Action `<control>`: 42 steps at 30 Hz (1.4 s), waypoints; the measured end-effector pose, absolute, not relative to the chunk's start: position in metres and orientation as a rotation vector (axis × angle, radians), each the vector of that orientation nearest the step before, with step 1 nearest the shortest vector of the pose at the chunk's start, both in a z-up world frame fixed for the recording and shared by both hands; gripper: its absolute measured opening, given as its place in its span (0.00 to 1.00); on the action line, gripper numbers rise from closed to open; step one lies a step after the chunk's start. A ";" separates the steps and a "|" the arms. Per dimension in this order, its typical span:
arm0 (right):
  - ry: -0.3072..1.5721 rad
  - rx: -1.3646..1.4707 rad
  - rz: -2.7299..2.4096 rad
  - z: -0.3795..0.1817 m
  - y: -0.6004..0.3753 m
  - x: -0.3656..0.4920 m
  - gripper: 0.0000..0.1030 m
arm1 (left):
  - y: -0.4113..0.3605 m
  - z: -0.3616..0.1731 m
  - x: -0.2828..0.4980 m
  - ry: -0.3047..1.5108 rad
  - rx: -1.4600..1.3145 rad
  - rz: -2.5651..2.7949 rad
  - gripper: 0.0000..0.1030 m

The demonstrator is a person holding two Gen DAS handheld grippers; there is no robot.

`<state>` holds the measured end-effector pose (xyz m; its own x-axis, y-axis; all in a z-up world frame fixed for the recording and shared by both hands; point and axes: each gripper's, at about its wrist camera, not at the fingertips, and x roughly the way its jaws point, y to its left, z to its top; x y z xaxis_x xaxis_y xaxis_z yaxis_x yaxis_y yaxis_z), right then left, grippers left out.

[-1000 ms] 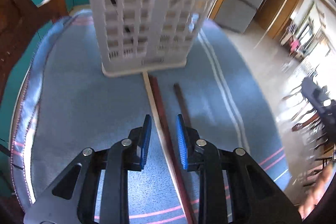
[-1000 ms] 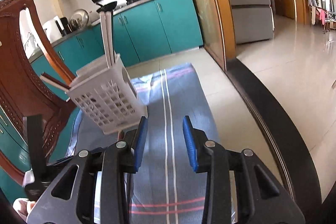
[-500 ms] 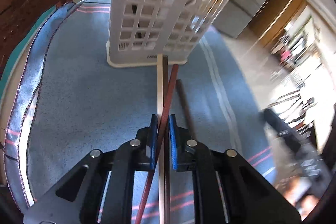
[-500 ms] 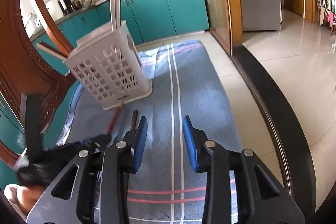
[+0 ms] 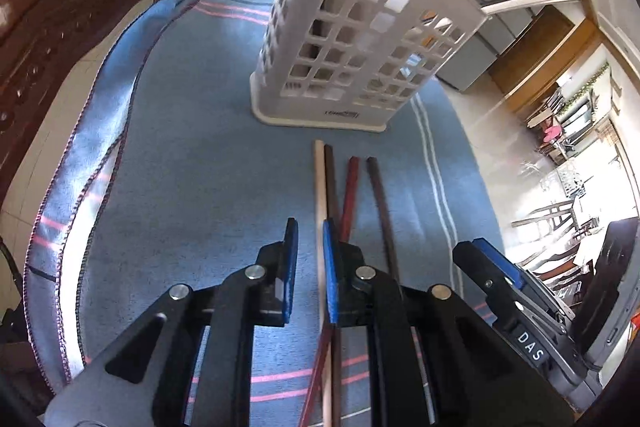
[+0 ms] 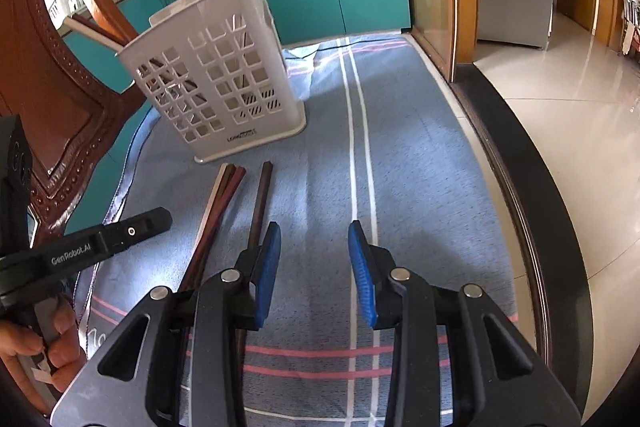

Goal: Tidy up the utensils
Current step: 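Lower both open tools to the remaining chopsticks and grasp one each, then lift both chopsticks over the white holder and drop them in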

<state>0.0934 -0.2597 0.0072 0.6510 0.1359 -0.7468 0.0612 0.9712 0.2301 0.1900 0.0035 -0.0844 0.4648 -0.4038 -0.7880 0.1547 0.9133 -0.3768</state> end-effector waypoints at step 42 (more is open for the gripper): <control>1.023 0.107 0.012 -0.020 -0.249 0.125 0.14 | 0.017 -0.097 0.207 1.080 -0.169 -0.242 0.22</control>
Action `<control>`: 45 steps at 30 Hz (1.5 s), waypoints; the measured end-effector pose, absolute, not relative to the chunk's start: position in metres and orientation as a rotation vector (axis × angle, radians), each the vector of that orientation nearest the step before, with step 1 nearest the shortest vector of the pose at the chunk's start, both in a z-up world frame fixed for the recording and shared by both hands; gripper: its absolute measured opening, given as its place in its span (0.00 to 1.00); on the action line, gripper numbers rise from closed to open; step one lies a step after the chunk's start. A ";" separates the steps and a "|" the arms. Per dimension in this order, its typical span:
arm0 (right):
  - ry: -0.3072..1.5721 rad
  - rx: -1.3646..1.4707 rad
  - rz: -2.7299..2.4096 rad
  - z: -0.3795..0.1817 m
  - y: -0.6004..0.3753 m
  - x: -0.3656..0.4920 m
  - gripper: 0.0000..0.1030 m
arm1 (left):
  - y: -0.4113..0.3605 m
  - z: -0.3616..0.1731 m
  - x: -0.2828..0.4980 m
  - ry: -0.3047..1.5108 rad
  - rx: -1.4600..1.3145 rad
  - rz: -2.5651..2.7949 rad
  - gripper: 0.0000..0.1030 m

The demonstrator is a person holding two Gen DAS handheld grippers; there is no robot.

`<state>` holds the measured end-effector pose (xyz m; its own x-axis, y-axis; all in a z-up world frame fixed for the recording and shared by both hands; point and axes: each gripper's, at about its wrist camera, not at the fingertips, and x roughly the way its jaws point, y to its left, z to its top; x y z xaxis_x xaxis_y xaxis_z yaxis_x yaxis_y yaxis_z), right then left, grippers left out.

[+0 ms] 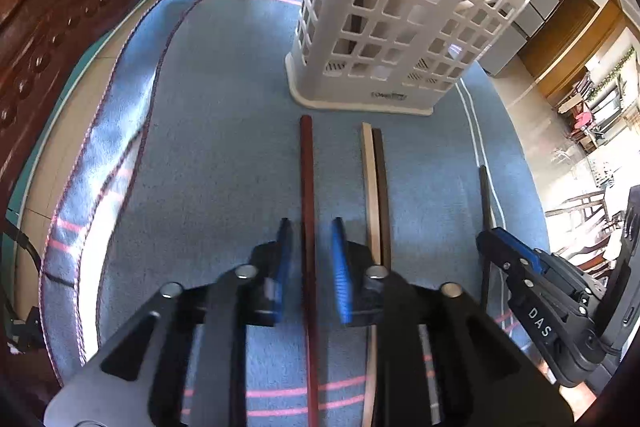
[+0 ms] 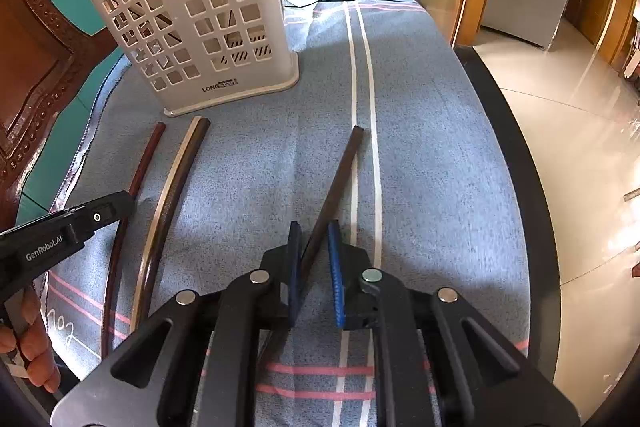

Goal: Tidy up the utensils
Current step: 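Lift both chopsticks over the white holder and drop them in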

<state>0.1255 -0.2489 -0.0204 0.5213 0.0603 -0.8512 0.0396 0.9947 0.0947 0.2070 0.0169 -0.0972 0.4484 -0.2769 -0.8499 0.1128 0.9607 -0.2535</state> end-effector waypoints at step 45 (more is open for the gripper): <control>0.612 0.263 0.207 0.156 -0.287 0.068 0.07 | 0.042 0.143 0.102 0.255 -0.260 -0.297 0.07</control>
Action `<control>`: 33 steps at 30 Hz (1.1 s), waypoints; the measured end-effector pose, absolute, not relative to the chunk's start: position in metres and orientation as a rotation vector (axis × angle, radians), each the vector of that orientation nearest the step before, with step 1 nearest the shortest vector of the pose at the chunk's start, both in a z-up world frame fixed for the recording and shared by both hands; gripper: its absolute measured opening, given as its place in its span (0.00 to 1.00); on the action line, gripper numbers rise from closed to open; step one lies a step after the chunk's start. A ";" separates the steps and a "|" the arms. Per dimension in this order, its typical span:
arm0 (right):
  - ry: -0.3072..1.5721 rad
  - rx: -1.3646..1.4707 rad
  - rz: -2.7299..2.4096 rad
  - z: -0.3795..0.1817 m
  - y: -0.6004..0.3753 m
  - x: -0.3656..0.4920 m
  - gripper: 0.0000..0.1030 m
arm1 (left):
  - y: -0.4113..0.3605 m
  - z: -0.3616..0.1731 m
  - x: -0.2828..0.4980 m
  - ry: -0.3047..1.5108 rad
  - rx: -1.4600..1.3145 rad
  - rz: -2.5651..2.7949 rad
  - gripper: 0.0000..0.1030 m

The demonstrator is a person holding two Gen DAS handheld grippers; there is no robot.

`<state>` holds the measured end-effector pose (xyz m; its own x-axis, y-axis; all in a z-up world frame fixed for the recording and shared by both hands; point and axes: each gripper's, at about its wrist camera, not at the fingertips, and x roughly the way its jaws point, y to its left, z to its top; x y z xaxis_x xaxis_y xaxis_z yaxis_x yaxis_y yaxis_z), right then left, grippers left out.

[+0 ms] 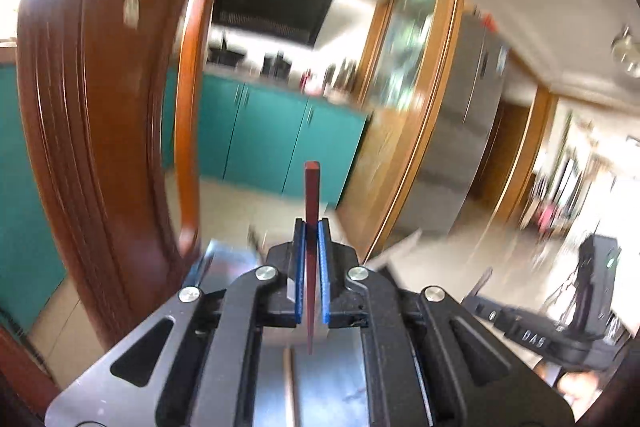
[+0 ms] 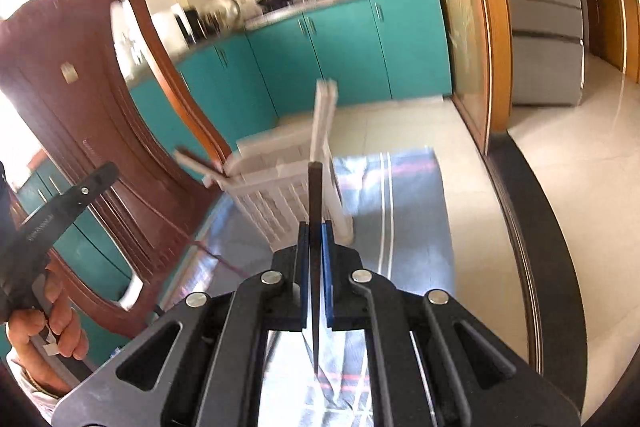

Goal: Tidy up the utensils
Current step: 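Lift both chopsticks over the white holder and drop them in, then grasp a dark chopstick with the right tool while the left moves to a light chopstick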

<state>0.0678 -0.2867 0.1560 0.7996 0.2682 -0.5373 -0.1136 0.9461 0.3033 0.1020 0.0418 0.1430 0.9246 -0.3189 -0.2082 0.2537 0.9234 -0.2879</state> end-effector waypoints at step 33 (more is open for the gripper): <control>0.321 0.148 0.104 0.168 -0.239 0.146 0.34 | 0.050 0.089 0.200 0.226 -0.350 -0.167 0.29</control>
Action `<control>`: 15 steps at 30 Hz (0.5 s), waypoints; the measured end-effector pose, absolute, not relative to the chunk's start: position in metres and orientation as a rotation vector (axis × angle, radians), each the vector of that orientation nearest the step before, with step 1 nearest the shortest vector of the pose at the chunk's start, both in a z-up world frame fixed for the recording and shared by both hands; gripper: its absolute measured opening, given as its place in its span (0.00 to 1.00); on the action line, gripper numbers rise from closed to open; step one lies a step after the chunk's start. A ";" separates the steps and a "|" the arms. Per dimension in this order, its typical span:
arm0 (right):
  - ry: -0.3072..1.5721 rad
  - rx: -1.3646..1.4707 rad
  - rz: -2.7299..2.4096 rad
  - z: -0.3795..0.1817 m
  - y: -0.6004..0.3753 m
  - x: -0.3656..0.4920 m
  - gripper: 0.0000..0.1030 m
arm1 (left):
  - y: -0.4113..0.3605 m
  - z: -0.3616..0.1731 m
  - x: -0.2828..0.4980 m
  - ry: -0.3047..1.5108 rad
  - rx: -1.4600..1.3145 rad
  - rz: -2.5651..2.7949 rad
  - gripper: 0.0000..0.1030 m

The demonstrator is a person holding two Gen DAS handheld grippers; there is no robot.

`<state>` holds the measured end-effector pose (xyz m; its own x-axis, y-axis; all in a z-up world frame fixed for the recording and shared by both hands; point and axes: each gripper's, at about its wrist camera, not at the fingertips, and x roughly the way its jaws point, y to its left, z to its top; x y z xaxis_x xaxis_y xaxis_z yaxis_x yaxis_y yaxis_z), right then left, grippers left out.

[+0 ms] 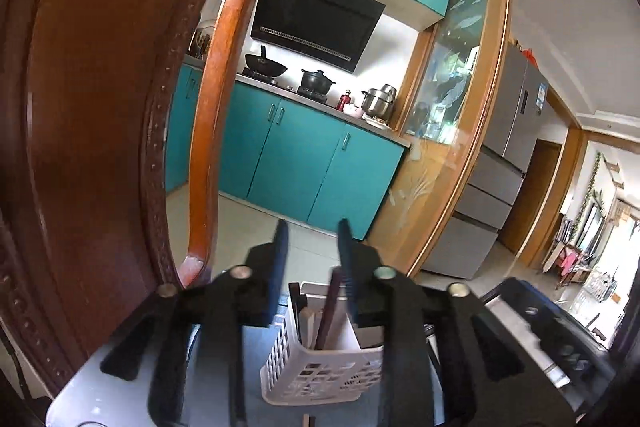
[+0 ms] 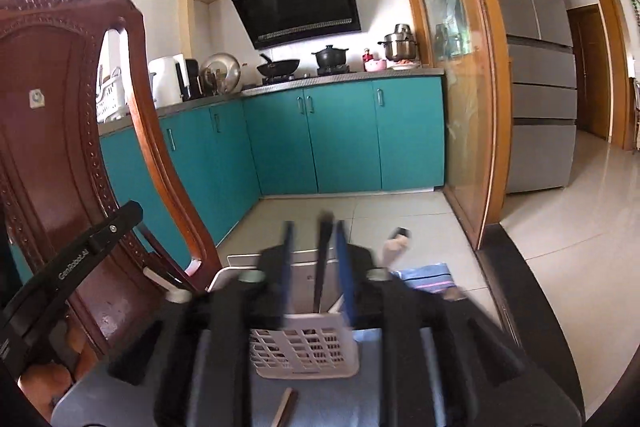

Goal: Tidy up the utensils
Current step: 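Grasp a dark chopstick with the right tool while the left moves to a light chopstick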

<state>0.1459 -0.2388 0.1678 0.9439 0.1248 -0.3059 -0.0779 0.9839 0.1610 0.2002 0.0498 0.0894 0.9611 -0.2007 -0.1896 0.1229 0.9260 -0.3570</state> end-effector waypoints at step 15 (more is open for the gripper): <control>0.994 0.213 0.228 0.004 -0.198 0.135 0.36 | 0.060 0.048 0.170 0.318 -0.218 -0.082 0.39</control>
